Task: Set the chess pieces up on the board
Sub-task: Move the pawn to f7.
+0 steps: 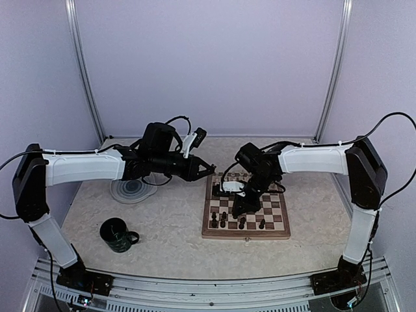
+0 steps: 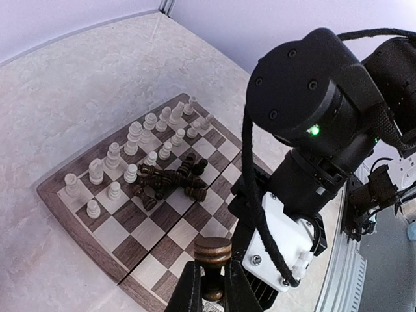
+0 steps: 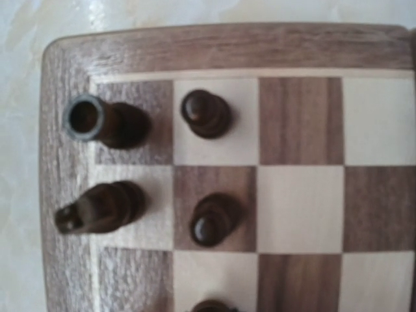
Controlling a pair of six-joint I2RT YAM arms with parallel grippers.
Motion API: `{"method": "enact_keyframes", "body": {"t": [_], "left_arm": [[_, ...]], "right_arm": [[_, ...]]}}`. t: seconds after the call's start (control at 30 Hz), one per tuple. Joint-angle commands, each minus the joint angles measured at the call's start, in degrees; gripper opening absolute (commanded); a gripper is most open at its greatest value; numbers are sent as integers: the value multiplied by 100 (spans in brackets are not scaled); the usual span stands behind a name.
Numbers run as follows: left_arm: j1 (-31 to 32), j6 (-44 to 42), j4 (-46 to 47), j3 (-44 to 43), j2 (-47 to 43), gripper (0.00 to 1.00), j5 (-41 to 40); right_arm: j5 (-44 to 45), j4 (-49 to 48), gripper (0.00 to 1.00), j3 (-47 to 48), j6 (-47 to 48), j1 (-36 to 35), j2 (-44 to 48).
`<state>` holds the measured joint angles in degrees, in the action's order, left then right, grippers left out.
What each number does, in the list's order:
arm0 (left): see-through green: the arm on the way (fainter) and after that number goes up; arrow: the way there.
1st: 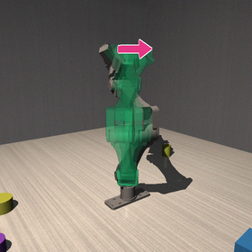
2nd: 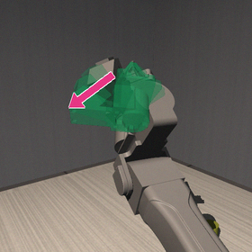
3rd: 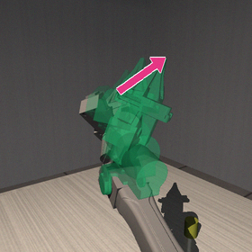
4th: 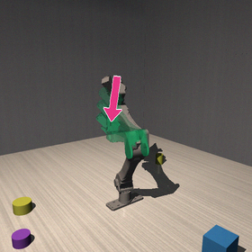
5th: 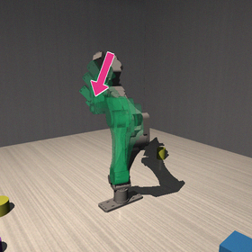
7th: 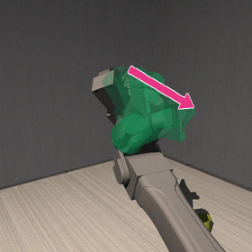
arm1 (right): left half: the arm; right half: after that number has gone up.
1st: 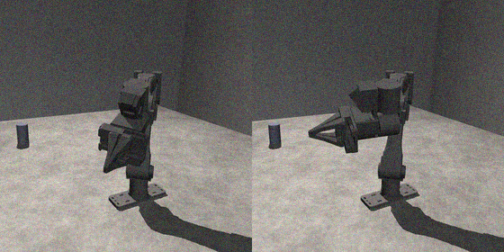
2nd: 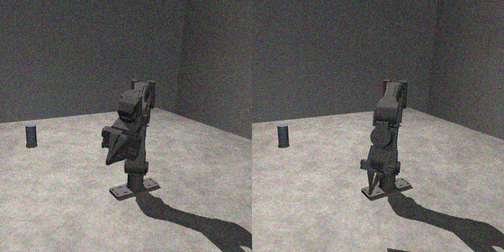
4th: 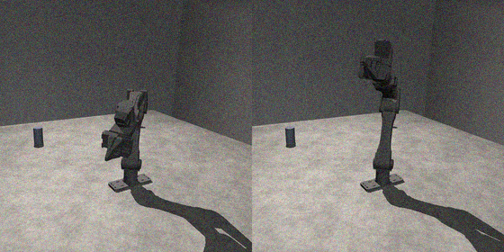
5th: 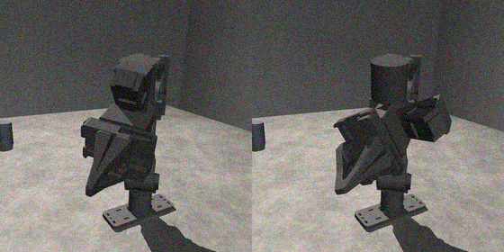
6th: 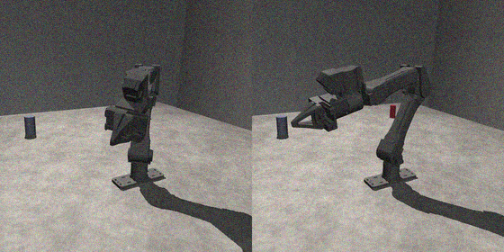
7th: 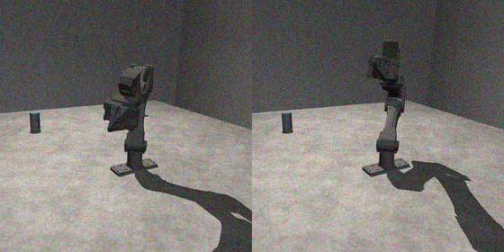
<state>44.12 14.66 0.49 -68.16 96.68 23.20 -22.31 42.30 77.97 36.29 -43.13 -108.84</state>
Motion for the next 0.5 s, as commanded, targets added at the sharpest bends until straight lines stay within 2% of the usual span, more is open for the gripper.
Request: {"method": "enact_keyframes", "body": {"t": [0.0, 0.3, 0.47], "left_arm": [[-87, -112, -32, -39, -238, 5, -59], [-103, -118, -32, -38, -229, 5, -44], [-105, -120, -32, -38, -233, 5, -37]], "right_arm": [[-91, 115, 2, 82, -35, -106, -96], [-78, 54, 3, 74, -97, -184, -173], [-43, -1, 7, 64, -131, -204, -190]]}}
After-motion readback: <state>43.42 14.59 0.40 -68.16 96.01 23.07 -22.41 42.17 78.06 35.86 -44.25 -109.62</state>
